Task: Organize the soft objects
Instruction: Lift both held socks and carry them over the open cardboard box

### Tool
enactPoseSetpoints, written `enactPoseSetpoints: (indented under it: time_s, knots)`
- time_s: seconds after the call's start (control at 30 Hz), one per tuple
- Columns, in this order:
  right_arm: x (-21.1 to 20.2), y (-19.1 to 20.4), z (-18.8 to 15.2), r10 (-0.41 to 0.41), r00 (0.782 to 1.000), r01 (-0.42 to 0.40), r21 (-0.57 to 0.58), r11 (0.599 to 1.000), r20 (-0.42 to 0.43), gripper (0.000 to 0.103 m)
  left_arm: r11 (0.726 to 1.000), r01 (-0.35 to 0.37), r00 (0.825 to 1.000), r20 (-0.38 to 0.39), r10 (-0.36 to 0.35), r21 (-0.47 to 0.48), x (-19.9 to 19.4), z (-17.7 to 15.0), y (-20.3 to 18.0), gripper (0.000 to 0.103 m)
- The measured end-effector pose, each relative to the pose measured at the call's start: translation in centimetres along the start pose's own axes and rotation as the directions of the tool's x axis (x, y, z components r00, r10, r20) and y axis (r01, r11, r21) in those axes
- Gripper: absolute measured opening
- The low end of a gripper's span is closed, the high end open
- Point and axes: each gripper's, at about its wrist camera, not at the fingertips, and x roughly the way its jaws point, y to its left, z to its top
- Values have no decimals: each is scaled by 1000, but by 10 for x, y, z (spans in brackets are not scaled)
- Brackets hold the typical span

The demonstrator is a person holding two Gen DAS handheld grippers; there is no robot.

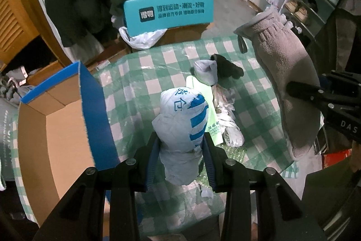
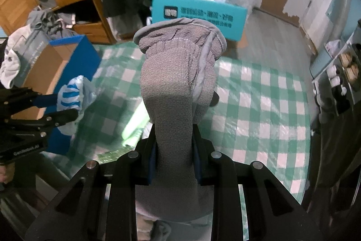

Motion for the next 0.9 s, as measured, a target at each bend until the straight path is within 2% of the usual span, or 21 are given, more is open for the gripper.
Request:
enactPoseSetpoints:
  time_s: [0.2,0.9]
  knots:
    - [-7,18,6,26,1000,-26,-37,999,16,25,1000,-30,999,33,30,2,-16,-2,10,38]
    - [-19,95,39,113,993,-106,-148,983,42,25,996,-58,994,84,64,-72,-48,-16,67,38]
